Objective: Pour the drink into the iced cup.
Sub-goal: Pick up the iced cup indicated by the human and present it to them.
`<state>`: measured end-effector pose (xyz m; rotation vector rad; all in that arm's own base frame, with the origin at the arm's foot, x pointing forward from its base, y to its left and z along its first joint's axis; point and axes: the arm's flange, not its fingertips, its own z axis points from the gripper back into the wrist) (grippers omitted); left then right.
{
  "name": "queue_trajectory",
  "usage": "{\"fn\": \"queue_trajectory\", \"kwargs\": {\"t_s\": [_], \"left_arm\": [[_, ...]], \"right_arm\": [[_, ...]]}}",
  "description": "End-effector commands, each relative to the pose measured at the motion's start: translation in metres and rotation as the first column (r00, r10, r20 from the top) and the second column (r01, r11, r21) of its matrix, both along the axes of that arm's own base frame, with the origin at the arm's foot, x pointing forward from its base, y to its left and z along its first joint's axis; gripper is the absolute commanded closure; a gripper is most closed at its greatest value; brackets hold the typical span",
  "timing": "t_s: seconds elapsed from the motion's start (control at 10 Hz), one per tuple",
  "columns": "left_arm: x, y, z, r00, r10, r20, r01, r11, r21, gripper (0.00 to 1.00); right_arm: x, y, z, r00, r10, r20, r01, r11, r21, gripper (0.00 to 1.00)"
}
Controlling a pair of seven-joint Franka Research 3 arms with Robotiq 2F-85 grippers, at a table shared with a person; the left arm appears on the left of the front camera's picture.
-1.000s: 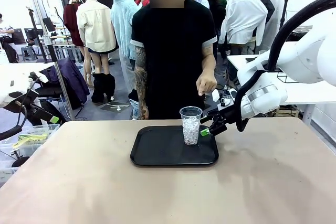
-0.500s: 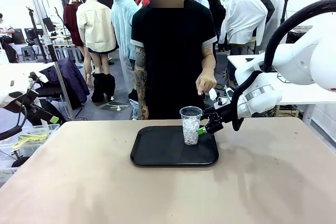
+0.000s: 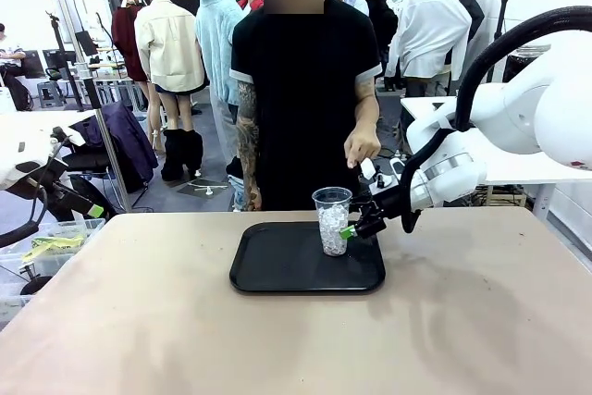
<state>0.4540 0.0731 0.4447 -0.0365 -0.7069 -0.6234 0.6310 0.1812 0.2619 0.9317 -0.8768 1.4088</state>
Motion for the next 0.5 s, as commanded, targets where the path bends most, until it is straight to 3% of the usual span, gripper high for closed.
{"fn": "queue_trajectory", "kwargs": {"t_s": [0.0, 0.4], "left_arm": [[-0.0003, 0.0017, 0.0013, 1.0, 0.001, 0.002, -0.001, 1.0, 0.003, 0.0], [-0.0003, 0.0017, 0.0013, 1.0, 0.001, 0.002, -0.001, 1.0, 0.003, 0.0]], "right_arm": [[0.0127, 0.0098, -0.003, 1.0, -0.008, -0.019, 0.009, 1.0, 0.006, 0.0], [0.0078, 0.0151, -0.0107, 0.998, 0.045, -0.054, -0.043, 0.999, 0.031, 0.0]]}}
